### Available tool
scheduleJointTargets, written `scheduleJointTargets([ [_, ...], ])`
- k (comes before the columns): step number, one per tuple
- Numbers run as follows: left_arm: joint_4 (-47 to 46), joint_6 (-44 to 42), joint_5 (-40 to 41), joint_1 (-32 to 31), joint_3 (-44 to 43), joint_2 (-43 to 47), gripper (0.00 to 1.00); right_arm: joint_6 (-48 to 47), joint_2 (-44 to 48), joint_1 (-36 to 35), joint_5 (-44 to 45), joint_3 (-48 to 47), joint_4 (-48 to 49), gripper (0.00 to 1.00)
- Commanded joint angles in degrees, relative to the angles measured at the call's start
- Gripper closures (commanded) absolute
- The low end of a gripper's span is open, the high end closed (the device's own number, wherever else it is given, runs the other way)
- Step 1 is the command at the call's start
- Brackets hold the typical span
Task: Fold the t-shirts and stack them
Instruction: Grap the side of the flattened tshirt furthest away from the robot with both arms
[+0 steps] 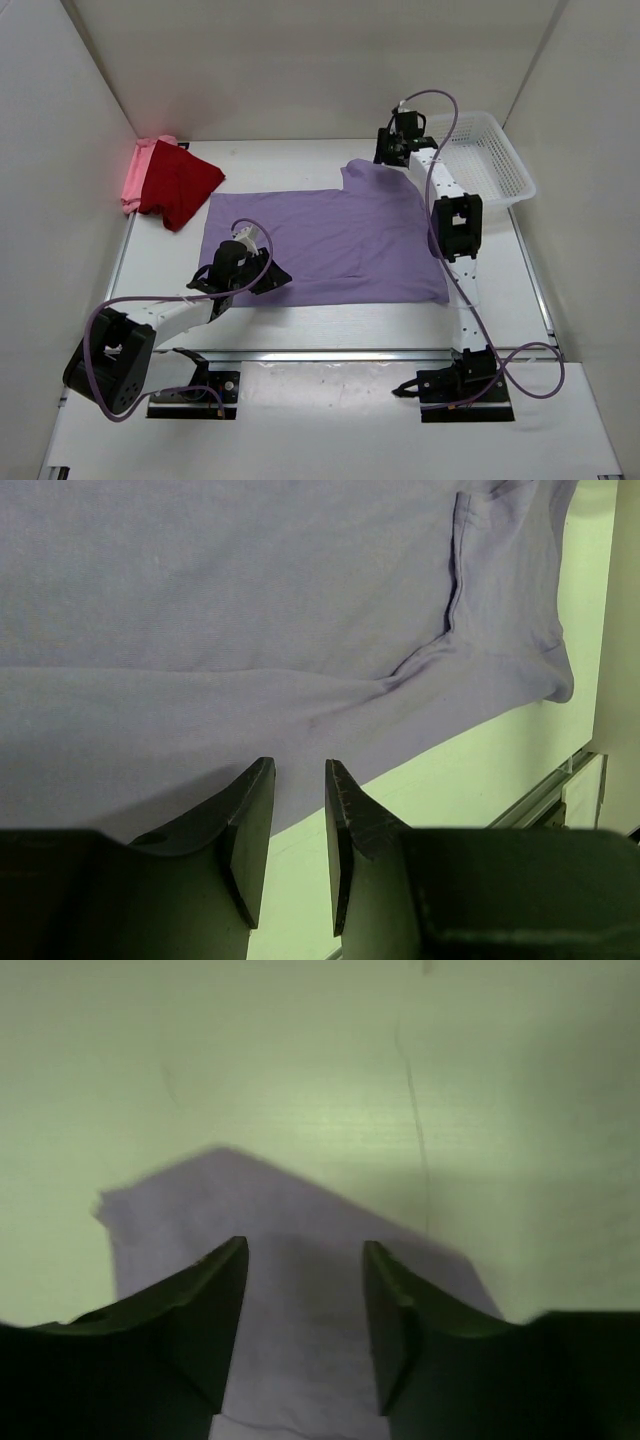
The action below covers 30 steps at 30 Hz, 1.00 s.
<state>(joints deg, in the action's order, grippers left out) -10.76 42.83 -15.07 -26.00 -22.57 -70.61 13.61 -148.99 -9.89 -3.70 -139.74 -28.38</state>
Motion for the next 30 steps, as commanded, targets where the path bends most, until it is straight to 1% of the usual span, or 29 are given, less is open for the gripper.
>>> scheduleJointTargets([
  [1, -0.57, -0.73, -1.01, -0.28, -0.99, 0.39, 0.62, -1.12, 0.46, 0.49, 0.71, 0.18, -5.19, 0.49],
  [2, -0.83, -0.82, -1.10, -0.02, -1.07, 0.21, 0.62, -2.60, -0.50, 0.49, 0.89, -2.96, -6.24, 0.43],
  [3, -1.19, -0.38, -1.19, 0.07, -0.99, 0.12, 0.62, -2.88, -2.25, 0.57, 0.89, -4.56, -7.64, 0.41],
  [4, -1.28, -0.46, -1.19, -0.19, -1.07, -0.14, 0.62, -2.88, -2.01, 0.66, 0.20, -3.79, -7.57, 0.39],
  [5, -1.36, -0.38, -1.28, -0.19, -1.16, -0.32, 0.62, -2.80, -1.49, 0.66, 0.19, -1.09, -6.35, 0.35],
  [6, -1.45, -0.20, -1.19, -0.19, -0.99, -0.41, 0.62, -2.97, -1.48, 0.49, 0.54, -0.97, -6.07, 0.34],
  [8, -1.63, 0.06, -1.63, -0.37, -1.25, -0.58, 0.62, -4.37, -3.14, 0.14, 0.97, -2.55, -6.94, 0.27],
  [9, -1.37, -0.03, -1.19, -0.54, -1.60, -0.50, 0.62, -4.38, -2.98, -0.13, 1.42, -2.03, -6.86, 0.26],
  [11, -1.02, -0.20, -1.28, -0.63, -2.13, -0.50, 0.63, -5.08, -3.15, -0.04, 1.68, -3.07, -6.95, 0.27],
  [14, -0.75, -0.38, -1.19, -1.33, -2.22, -0.23, 0.63, -6.40, -1.49, -0.48, 3.00, -2.64, -4.14, 0.28],
  [17, -0.57, -0.46, -1.54, -0.81, -1.61, 0.38, 0.63, -6.31, -1.30, -0.22, 3.35, -1.94, -1.33, 0.30],
  [18, -0.49, -0.20, -1.37, -0.55, -1.43, 0.56, 0.63, -5.88, -1.39, 0.65, 2.66, -1.94, -0.72, 0.33],
  [21, -0.66, -0.38, -0.84, -0.37, -1.69, 0.21, 0.63, -5.35, -3.49, 1.36, 2.65, -2.20, -3.17, 0.34],
  [22, -0.84, -0.29, -1.36, -0.11, -1.86, -0.23, 0.63, -4.82, -3.85, 2.15, 2.39, -3.51, -5.52, 0.35],
  [24, -1.10, -0.20, -1.97, 0.07, -2.39, -0.67, 0.62, -3.59, -2.63, 2.24, 0.11, -2.12, -6.33, 0.35],
  [26, -0.93, -0.11, -2.07, 0.16, -2.66, -1.11, 0.63, -3.33, -3.75, 2.95, -0.16, -3.24, -9.22, 0.35],
  [27, -1.10, -0.20, -2.07, 0.42, -2.74, -0.94, 0.63, -4.28, -3.50, 3.29, 0.19, -2.30, -9.15, 0.34],
  [28, -0.84, -0.11, -1.98, 0.42, -2.83, -0.76, 0.63, -4.20, -3.50, 3.04, -0.33, -2.11, -9.93, 0.33],
  [30, -1.28, 0.15, -1.90, 0.86, -2.48, -0.50, 0.62, -3.85, -3.33, 4.09, -2.43, -1.77, -11.08, 0.33],
])
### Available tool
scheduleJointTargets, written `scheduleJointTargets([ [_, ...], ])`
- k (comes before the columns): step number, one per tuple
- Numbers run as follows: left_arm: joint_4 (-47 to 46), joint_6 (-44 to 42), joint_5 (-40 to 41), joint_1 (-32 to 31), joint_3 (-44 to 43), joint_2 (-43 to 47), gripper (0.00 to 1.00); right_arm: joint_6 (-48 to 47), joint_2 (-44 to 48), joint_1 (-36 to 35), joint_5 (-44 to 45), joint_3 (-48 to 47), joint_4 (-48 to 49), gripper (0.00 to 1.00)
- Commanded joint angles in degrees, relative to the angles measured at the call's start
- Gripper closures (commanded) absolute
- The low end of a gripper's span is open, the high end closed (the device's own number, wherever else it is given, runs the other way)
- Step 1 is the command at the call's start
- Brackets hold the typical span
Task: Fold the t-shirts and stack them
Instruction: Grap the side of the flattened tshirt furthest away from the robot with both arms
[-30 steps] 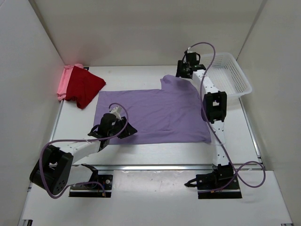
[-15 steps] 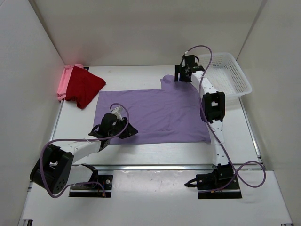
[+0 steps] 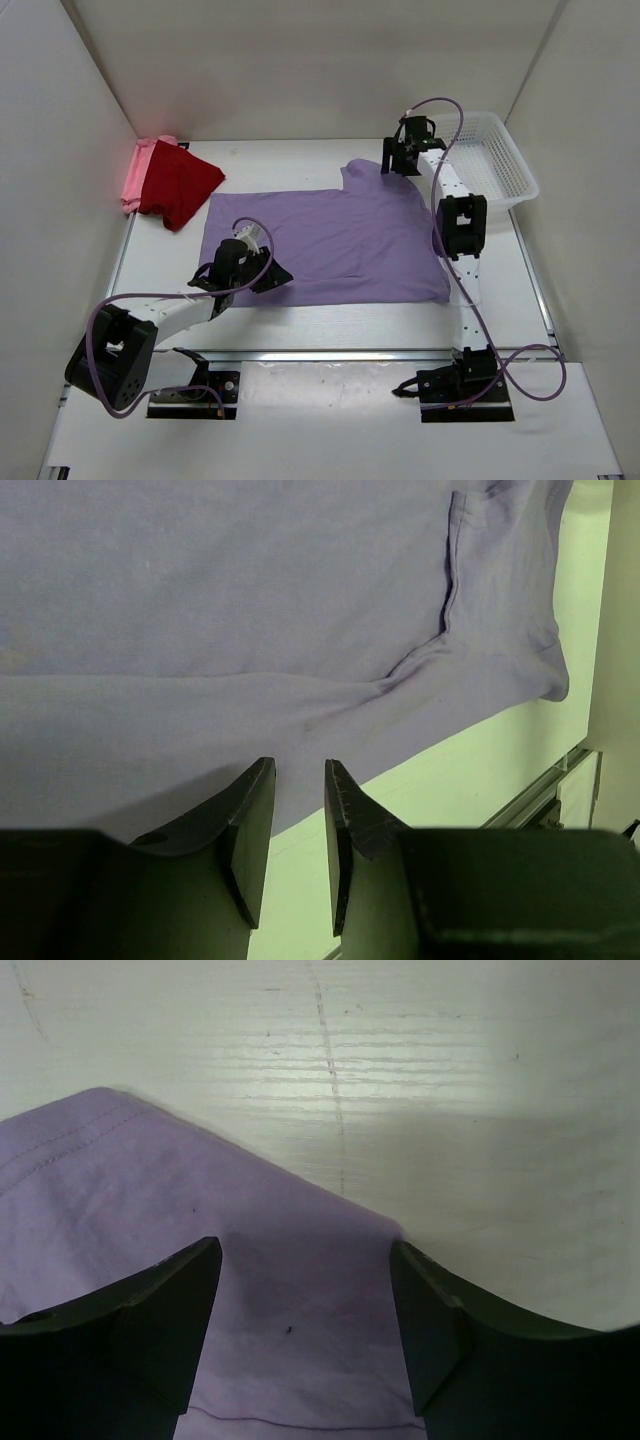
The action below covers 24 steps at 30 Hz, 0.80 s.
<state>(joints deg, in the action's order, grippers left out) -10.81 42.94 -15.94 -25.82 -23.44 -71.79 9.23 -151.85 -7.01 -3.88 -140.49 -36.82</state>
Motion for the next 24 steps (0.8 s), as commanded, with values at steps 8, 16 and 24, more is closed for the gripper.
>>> scheduleJointTargets([
  [8, -2.99, 1.00, -1.19, 1.21, 0.24, 1.74, 0.63, -0.62, -1.08, -0.28, -7.46, -4.44, -6.34, 1.00],
  [16, -3.26, 1.71, -1.46, 1.30, 1.91, 4.46, 0.62, -1.15, 8.40, -5.03, -1.67, -6.38, -10.63, 1.00],
  [24, -4.31, 1.80, -2.86, 1.39, 2.35, 4.99, 0.62, -2.29, 14.65, -11.27, 9.40, 3.53, -21.71, 1.00],
])
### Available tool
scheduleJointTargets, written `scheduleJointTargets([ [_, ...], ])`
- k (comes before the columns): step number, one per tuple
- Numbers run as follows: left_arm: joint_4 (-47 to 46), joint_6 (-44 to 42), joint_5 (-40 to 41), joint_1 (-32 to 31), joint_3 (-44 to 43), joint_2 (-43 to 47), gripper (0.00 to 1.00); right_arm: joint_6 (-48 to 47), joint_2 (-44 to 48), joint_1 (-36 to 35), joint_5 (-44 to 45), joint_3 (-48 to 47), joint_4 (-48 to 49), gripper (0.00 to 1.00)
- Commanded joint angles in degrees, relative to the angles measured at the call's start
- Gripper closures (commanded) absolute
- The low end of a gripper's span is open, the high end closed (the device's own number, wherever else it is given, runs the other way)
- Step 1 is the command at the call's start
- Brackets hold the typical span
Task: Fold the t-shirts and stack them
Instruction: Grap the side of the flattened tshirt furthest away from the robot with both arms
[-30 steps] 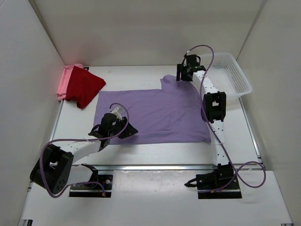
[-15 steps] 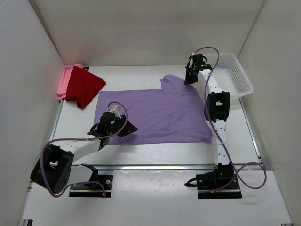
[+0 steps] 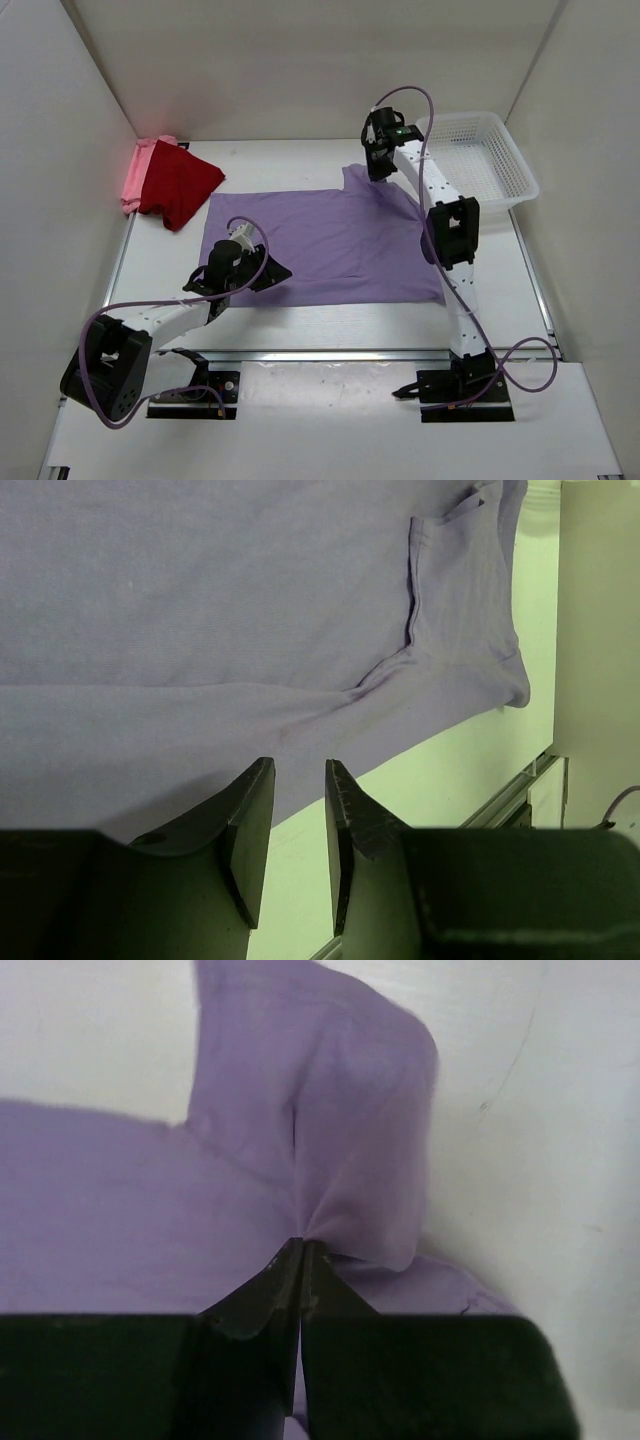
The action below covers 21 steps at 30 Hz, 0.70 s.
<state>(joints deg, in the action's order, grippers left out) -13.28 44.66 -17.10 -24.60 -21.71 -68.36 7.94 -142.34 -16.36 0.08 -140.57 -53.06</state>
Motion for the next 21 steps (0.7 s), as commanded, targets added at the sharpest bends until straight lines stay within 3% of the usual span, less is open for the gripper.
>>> scheduleJointTargets([
  [1, -2.01, -0.02, -1.10, -0.44, 0.97, 1.73, 0.62, -1.18, 7.58, -2.36, 5.11, 8.25, -4.61, 1.00],
  [4, -2.01, -0.45, -1.44, -0.18, 1.15, 1.65, 0.62, -1.44, 15.92, -4.38, 2.93, 25.36, 2.93, 1.00],
  [6, -1.93, -0.71, -1.53, -0.18, 1.50, 1.47, 0.63, -1.79, 18.58, -4.38, 1.25, 32.27, 2.79, 1.00],
  [8, -2.28, -0.11, -1.61, -0.36, 0.97, 1.47, 0.62, -2.49, 19.55, -5.26, 2.82, 35.26, 2.61, 0.88],
  [10, -2.36, -0.02, -1.53, -0.45, 1.23, 1.47, 0.62, -3.11, 21.22, -5.52, 3.97, 39.13, 4.09, 0.64],
  [11, -2.37, -0.10, -1.53, -0.36, 1.32, 1.47, 0.62, -3.11, 22.88, -5.35, 3.62, 39.58, 4.97, 0.58],
  [13, -2.37, 0.16, -1.88, -0.19, 1.24, 1.38, 0.63, -1.62, 25.35, -3.60, -1.28, 41.51, 8.91, 0.45],
  [16, -2.10, 0.33, -1.45, -0.01, 1.50, 1.65, 0.62, 1.10, 30.01, 0.61, -6.82, 44.33, 15.34, 0.46],
  [18, -1.93, 0.16, -1.44, 0.08, 0.89, 1.48, 0.62, 3.56, 30.46, 3.86, -8.07, 45.20, 21.03, 0.61],
  [21, -1.49, -0.02, -1.18, -0.10, 0.62, 1.21, 0.63, 4.54, 27.14, 6.24, -11.49, 42.95, 21.77, 0.70],
])
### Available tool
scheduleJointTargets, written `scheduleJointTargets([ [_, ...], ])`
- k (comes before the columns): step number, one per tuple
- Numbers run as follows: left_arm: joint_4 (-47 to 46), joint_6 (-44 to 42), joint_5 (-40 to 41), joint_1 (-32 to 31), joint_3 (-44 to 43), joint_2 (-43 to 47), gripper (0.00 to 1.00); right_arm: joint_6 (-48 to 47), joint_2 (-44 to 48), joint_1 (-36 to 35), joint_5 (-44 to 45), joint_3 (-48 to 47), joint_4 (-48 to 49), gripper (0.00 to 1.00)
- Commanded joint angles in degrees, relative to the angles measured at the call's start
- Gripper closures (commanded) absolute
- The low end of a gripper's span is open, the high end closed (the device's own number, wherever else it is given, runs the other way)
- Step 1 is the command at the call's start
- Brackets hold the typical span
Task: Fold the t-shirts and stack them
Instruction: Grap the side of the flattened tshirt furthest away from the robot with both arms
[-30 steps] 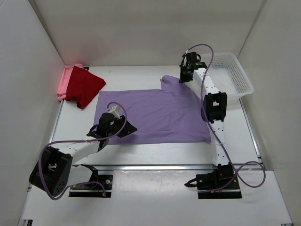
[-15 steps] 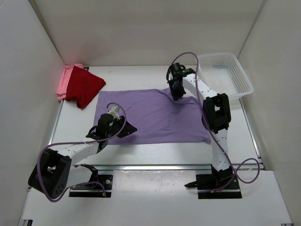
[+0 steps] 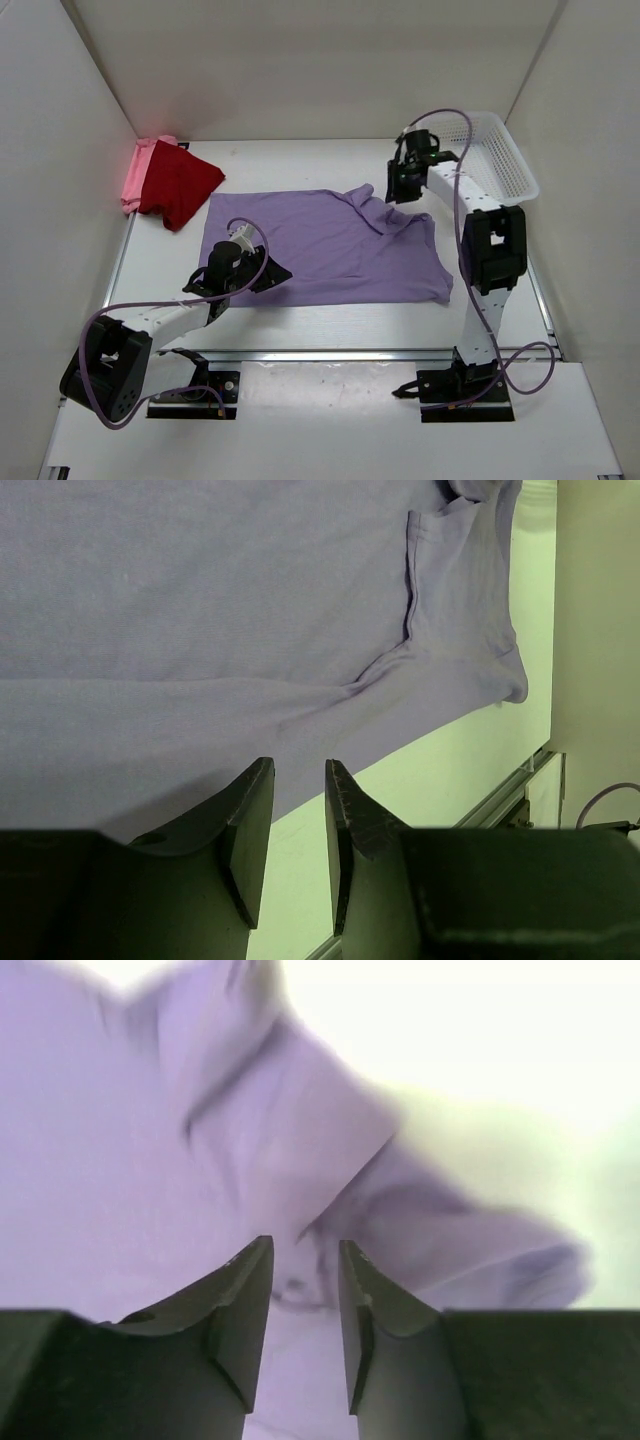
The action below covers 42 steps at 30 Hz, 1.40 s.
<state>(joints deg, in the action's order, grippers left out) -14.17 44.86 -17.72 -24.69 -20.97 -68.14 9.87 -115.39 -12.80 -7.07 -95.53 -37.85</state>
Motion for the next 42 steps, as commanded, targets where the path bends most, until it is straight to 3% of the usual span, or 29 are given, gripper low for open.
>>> scheduleJointTargets([
  [1, -0.94, -0.47, -1.00, 0.08, -0.21, 0.99, 0.62, 2.79, -1.83, 3.21, -5.14, -3.16, 6.47, 0.70],
  [8, -0.77, -0.48, -0.57, 0.17, 0.41, 0.46, 0.62, 8.31, -5.90, 4.97, -7.08, 0.15, 11.99, 0.60],
  [12, -0.76, -0.39, -1.09, 0.26, 0.14, -0.15, 0.62, 13.15, -4.84, 5.77, -12.61, 6.13, 19.11, 0.60],
  [16, -0.85, -0.39, -0.57, 0.25, -0.39, -0.59, 0.62, 13.51, -4.49, 4.80, -9.89, 6.49, 17.63, 0.60],
  [19, -1.29, 0.14, -0.83, -0.01, 0.05, -0.68, 0.62, 14.82, -3.96, 5.24, -12.08, 9.21, 21.22, 0.61],
  [23, -0.94, -0.21, -1.09, -0.45, 0.14, -0.68, 0.62, 15.97, -4.75, 5.16, -12.53, 9.13, 24.22, 0.74],
  [29, -0.76, -0.39, -0.57, -0.10, 0.05, -0.42, 0.62, 7.90, -8.61, 1.64, -2.87, -1.23, 18.95, 0.77],
  [31, -0.15, -0.30, -1.00, 0.69, 0.05, -0.59, 0.63, 6.22, -9.58, 0.76, -0.15, -3.08, 20.52, 0.89],
  [35, 1.51, -0.65, -1.09, 3.76, -2.92, -0.50, 0.63, 1.40, -12.47, 0.32, 3.28, -8.27, 20.89, 0.94],
  [37, 2.39, -0.65, -1.01, 5.16, -4.51, -0.68, 0.63, -0.19, -14.76, -0.21, 5.99, -11.95, 19.49, 0.93],
  [40, 3.10, 1.36, -0.39, 8.33, -7.14, -1.64, 0.62, -2.57, -16.96, 0.05, 11.09, -14.59, 18.25, 0.81],
  [42, 3.54, 2.24, 0.39, 11.49, -8.55, -2.52, 0.62, -2.57, -18.45, 0.67, 15.75, -18.18, 14.93, 0.79],
])
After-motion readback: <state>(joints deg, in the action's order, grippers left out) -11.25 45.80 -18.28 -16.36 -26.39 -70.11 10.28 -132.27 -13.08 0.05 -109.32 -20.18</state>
